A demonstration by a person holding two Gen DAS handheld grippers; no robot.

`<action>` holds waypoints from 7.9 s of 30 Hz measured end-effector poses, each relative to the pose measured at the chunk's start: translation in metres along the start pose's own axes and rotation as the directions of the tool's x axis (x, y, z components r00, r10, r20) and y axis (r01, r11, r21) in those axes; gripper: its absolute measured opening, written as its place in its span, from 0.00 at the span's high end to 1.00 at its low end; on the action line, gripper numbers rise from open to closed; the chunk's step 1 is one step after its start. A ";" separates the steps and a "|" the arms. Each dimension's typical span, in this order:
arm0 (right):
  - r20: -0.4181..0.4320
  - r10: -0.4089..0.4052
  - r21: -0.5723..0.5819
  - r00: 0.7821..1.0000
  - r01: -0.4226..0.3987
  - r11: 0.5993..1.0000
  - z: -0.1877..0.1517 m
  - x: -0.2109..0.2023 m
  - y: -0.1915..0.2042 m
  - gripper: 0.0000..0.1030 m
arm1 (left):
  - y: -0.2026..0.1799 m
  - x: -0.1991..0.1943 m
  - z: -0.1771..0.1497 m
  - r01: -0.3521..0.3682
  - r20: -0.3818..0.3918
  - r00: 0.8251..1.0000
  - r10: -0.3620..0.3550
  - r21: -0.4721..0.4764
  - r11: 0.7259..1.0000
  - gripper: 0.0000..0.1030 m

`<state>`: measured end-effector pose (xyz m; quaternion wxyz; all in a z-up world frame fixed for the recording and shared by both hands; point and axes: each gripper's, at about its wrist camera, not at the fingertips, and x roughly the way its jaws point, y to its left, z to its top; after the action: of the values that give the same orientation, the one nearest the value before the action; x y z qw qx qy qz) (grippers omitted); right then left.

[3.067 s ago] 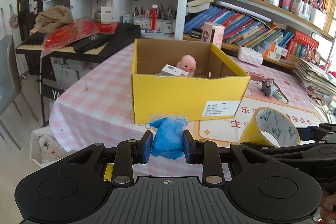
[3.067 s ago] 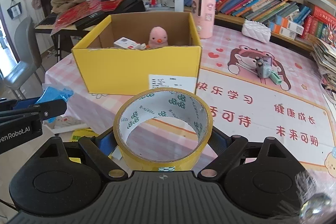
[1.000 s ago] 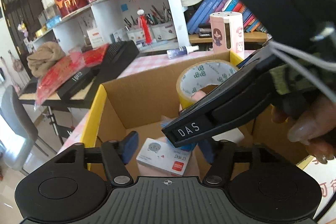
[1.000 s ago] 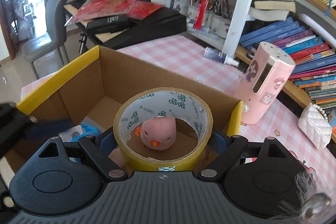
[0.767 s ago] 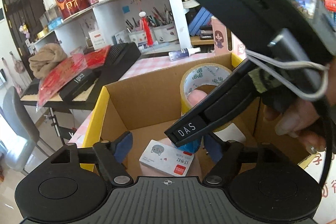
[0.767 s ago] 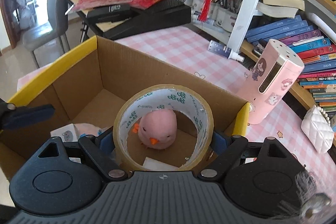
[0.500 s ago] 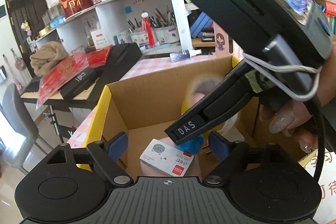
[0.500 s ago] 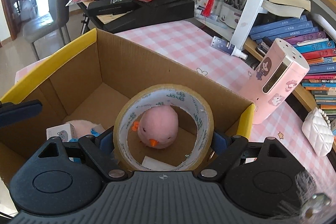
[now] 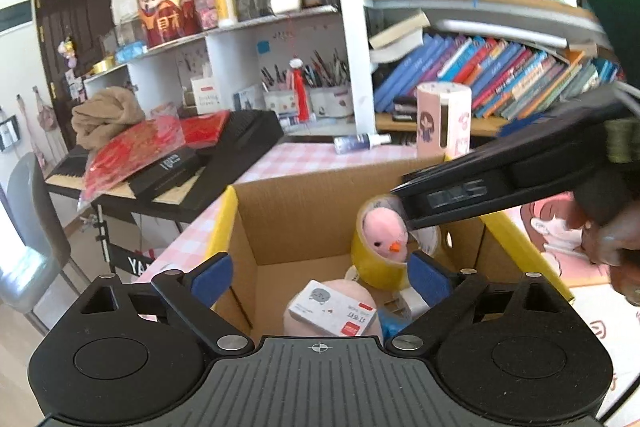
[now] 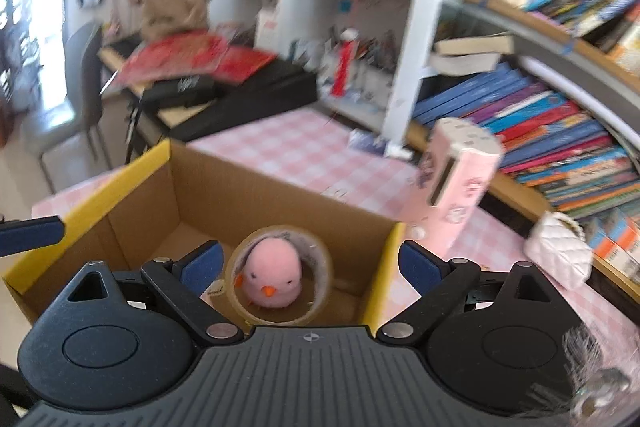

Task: Organize objects
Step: 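Open both tools to drop the blue packet and tape roll into the yellow box, then withdraw both tools from the box toward the grey truck and green charger, then grasp the grey toy truck with the left tool while the right tool grasps the mint-green charger, then lift and carry the grey truck and green charger over the yellow box with both tools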

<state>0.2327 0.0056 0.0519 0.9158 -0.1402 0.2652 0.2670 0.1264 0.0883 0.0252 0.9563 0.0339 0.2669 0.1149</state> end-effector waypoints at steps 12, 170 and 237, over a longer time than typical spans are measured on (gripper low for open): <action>0.103 -0.202 0.150 0.974 0.185 0.971 -0.035 -0.074 -0.017 0.08 | 0.025 -0.035 -0.015 0.005 0.040 0.999 -0.002 -0.095 0.996 0.07; -0.249 -0.011 0.233 0.969 0.070 0.970 -0.188 -0.018 -0.248 0.78 | -0.244 0.072 -0.001 0.206 -0.232 0.956 -0.179 0.100 0.973 0.07; -0.244 -0.132 0.345 0.961 0.213 0.914 -0.184 -0.125 -0.142 0.78 | -0.153 -0.016 -0.032 0.380 -0.172 0.905 -0.389 -0.084 0.921 0.59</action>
<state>0.1473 -0.2353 -0.0127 0.9117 -0.0170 0.3946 0.1134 0.1268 -0.0638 -0.0131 0.9315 -0.0533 0.3535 -0.0667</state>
